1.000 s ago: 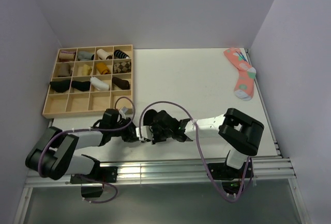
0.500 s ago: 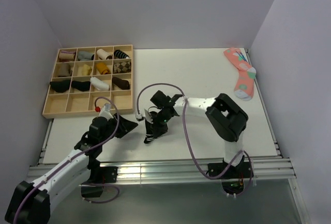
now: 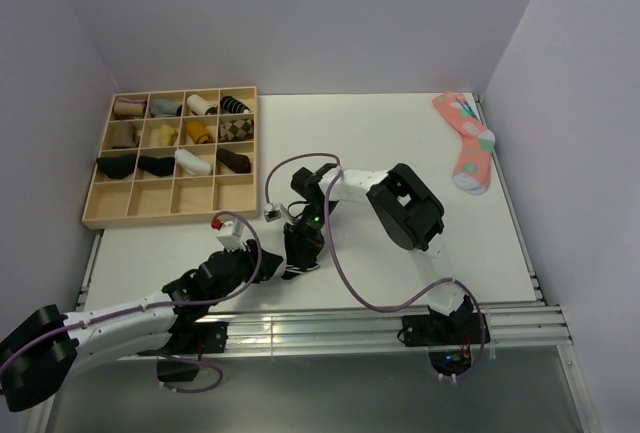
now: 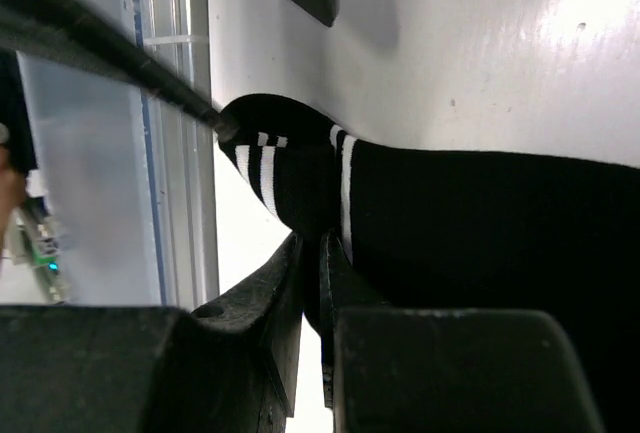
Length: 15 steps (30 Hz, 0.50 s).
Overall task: Roll the socks
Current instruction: Roll the sock at the center of the board.
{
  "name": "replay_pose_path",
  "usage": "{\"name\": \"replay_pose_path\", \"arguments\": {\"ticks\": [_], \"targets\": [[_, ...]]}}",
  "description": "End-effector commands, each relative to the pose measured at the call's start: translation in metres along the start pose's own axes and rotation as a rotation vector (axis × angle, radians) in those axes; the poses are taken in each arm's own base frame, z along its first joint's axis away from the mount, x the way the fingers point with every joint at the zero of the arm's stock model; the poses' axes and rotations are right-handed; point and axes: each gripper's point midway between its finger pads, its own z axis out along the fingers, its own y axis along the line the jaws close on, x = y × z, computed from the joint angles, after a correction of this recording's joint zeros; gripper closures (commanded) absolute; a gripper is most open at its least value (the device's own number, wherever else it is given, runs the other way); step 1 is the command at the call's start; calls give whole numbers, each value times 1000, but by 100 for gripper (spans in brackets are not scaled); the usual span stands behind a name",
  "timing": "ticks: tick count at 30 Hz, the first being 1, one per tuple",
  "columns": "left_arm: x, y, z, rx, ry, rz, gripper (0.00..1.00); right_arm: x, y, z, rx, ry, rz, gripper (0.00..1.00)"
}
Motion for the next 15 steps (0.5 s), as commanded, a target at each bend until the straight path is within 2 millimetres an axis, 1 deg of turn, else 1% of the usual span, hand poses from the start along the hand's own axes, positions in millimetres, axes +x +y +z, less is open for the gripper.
{"name": "replay_pose_path", "arguments": {"ticks": [1, 2, 4, 7, 8, 14, 15], "targets": [[-19, -4, 3, 24, -124, 84, 54, -3, 2, 0, -23, 13, 75, 90], [-19, -13, 3, 64, -133, 99, 53, -3, -1, 0, -16, 15, 86, 90], [-19, -19, 3, 87, -139, 106, 53, 0, -8, 2, 8, 18, 106, 90], [-13, -29, 5, 132, -118, 145, 51, 1, -11, 4, 10, 26, 129, 90], [-7, -32, 6, 152, -97, 153, 51, 0, -12, 4, 9, 22, 132, 90], [11, -26, 13, 140, -40, 191, 51, 3, -12, 5, -12, 38, 155, 89], [11, -29, 12, 159, -46, 187, 51, 2, -11, 5, -20, 37, 159, 90]]}}
